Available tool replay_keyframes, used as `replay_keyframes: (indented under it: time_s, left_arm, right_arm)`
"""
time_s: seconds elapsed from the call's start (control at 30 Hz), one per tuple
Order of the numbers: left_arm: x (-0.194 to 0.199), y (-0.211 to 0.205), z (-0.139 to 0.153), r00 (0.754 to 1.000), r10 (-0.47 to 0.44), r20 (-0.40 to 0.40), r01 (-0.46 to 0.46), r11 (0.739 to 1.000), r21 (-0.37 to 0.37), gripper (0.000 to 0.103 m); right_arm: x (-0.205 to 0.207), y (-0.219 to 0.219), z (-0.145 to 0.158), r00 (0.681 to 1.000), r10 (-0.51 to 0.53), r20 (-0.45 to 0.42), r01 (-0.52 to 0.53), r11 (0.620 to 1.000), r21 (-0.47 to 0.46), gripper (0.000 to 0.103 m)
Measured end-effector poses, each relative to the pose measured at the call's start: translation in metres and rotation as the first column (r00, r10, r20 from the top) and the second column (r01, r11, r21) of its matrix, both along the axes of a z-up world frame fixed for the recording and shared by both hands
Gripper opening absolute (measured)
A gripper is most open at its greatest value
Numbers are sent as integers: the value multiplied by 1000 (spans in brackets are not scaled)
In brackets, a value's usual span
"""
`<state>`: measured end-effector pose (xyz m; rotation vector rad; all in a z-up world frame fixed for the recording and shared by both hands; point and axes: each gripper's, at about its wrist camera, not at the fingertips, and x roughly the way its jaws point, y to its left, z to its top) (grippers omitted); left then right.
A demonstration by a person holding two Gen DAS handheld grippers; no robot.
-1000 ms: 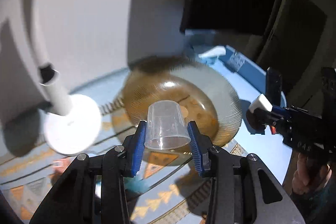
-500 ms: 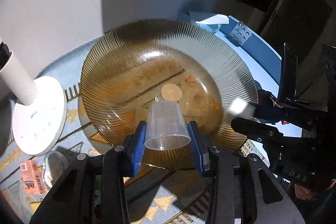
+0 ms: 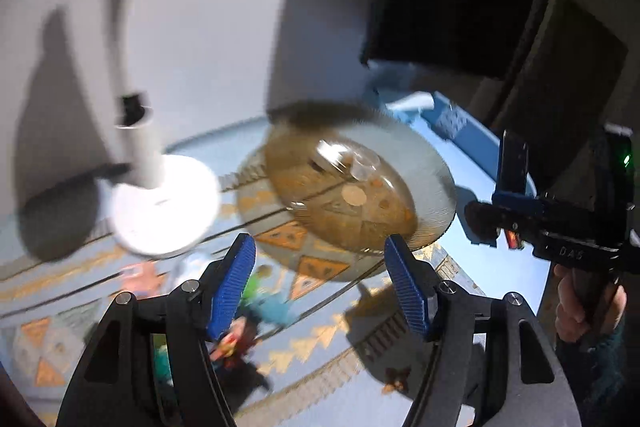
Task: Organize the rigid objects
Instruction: 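Carry the cup and charger into the amber bowl and open both tools, then grasp the pink oval case with the left tool while the right tool grasps the black USB stick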
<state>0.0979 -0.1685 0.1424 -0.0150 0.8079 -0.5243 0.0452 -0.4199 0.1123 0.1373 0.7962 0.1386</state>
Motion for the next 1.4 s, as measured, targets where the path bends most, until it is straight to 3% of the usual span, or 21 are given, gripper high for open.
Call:
replay_keyframes:
  time_s: [0.17,0.37,0.47,0.53,0.7,0.9,1.03,1.1,1.27,1.4]
  left_arm:
    - [-42,54,34,992,94,84,-93,996,-16,65]
    - [-92,123,68,955,223,194,-221,975,-34,66]
    - [-115,152,76,932,275,237,-269,961,-59,77]
    - [-126,163,73,919,301,253,-298,953,-53,78]
    - [-128,186,28,913,363,187,-369,930,-5,78]
    - [-105,205,-54,908,419,-4,-418,908,27,78]
    - [-92,208,-98,899,425,-108,-421,905,62,78]
    - [-87,204,-112,894,428,-134,-420,904,83,78]
    - [-64,186,-140,876,459,-149,-421,878,229,77]
    - [-54,180,-145,883,449,-134,-411,879,241,77]
  right_arm:
    - [-29,42,24,995,77,61,-76,997,-20,54]
    - [-53,88,51,981,149,126,-149,989,-13,55]
    - [-63,107,61,969,185,161,-187,982,0,56]
    - [-67,120,60,965,199,171,-204,979,10,59]
    - [-59,144,32,966,237,103,-241,970,34,59]
    - [-46,167,-24,959,284,-21,-283,959,35,59]
    - [-42,192,-50,936,346,-66,-344,938,35,59]
    - [-37,210,-64,918,386,-97,-382,923,53,59]
    - [-18,256,-100,880,449,-156,-440,893,90,54]
    - [-5,278,-112,867,469,-169,-467,883,52,53]
